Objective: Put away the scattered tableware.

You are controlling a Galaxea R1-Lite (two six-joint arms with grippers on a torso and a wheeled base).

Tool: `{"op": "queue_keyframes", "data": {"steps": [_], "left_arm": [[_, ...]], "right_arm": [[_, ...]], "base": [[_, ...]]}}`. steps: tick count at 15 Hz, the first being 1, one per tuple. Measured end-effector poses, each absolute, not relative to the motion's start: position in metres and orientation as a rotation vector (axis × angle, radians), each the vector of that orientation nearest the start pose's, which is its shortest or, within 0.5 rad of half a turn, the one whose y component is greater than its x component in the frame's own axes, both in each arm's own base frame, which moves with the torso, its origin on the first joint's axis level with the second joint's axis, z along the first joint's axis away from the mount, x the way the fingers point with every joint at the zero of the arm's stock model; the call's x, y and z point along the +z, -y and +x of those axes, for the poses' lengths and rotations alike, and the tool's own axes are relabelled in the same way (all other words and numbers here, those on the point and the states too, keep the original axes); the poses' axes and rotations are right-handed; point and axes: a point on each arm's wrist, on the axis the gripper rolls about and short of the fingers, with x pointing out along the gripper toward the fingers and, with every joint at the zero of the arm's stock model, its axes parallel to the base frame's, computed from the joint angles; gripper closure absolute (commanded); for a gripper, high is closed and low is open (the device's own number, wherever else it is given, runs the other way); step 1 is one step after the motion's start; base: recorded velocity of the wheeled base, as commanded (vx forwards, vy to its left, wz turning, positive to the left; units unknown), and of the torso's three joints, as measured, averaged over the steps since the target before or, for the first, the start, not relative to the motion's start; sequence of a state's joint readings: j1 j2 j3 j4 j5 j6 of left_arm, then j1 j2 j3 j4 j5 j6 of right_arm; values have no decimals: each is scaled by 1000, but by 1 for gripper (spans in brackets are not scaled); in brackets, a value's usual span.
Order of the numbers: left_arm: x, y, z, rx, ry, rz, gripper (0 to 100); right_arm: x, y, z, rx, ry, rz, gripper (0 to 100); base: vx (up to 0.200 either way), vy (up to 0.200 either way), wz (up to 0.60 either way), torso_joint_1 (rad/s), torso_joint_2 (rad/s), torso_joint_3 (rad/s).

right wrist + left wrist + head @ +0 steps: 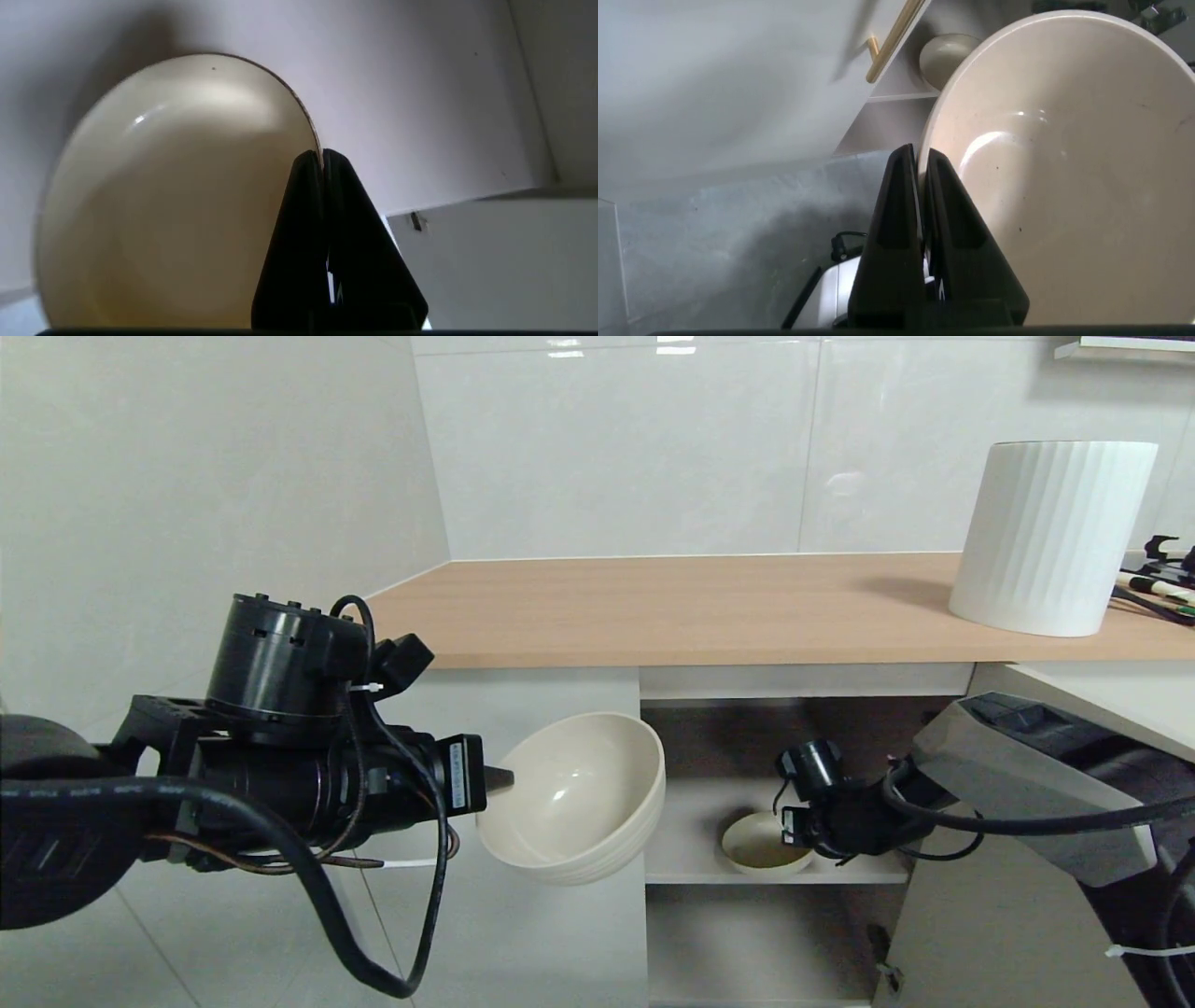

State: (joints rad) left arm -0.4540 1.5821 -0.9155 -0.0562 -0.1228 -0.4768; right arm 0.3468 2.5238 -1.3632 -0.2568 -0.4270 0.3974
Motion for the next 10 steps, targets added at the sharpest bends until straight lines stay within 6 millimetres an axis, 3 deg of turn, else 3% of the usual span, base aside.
{"op": "queue_keyframes", "data": {"steps": [10], "left_arm": [[191, 123, 242, -403, -734, -344, 100]], "right_arm": [[-51, -143, 450, -297, -745, 31, 100]], "base": [[0, 0, 0, 0, 0, 0]]}}
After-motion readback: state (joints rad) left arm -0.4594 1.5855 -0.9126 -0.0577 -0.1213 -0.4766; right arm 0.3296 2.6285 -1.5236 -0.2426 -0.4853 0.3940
